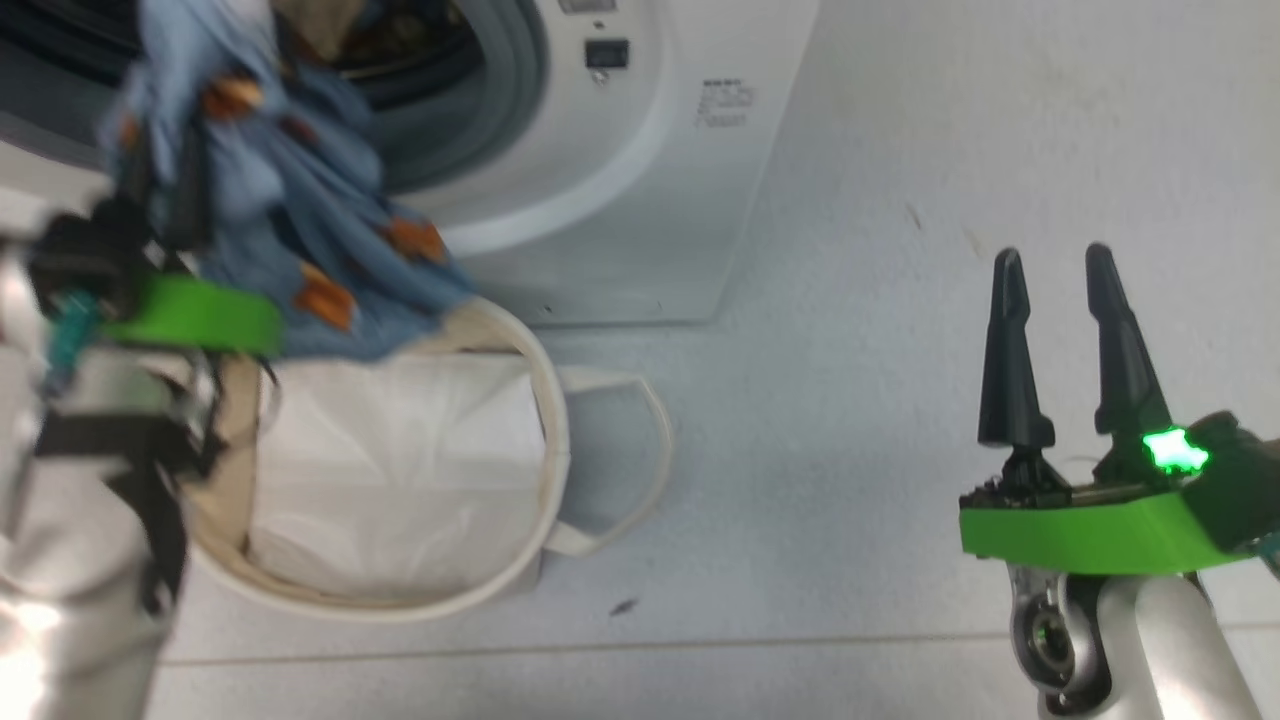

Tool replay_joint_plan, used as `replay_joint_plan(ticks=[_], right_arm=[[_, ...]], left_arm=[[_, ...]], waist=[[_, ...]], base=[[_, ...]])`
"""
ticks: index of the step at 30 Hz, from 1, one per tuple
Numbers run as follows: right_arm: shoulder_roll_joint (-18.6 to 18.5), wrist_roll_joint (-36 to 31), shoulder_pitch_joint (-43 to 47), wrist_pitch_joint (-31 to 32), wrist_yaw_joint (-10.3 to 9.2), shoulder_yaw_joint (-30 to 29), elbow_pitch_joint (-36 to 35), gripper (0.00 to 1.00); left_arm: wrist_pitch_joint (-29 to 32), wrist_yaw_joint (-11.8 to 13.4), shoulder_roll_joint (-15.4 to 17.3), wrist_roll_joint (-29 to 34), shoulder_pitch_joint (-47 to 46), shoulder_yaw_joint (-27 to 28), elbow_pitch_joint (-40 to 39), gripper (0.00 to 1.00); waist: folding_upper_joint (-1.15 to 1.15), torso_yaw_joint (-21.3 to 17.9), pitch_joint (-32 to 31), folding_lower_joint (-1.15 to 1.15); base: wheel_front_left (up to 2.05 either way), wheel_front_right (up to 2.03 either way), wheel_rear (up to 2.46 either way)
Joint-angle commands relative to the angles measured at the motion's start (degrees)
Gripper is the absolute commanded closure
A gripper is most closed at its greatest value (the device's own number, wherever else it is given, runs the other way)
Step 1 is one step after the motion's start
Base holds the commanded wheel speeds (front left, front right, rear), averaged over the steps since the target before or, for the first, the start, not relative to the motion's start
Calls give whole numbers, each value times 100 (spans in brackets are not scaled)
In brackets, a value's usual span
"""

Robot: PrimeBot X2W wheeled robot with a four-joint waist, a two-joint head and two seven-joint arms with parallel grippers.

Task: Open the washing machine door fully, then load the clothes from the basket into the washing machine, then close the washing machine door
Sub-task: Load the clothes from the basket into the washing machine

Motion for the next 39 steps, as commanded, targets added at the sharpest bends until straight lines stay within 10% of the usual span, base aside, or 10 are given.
replay_joint_plan(ticks=[1,16,17,18,39], right_arm=[[-10,20,-177,-26,1,135,-249,0],[-10,251,-840,-26,1,365,-496,0],[-10,262,-860,-26,1,372,-506,0],[-10,263,-863,-26,1,361,-510,0],[-10,-85,-777,-26,1,421,-98,0]], left_arm=[[-31,-83,341,-25,-471,312,-27,100],[-31,-726,643,-27,-3902,704,2314,100],[-31,-689,644,-20,-4030,727,2397,12],[-31,-668,627,1,-4097,722,2466,0],[-32,-819,16,156,-2555,517,1945,0]], waist=[[0,-337,571,0],[0,-994,2278,0],[0,-1015,2323,0],[0,-1012,2334,0],[0,-303,1128,0]], base=[[0,0,0],[0,0,0],[0,0,0],[0,0,0],[0,0,0]])
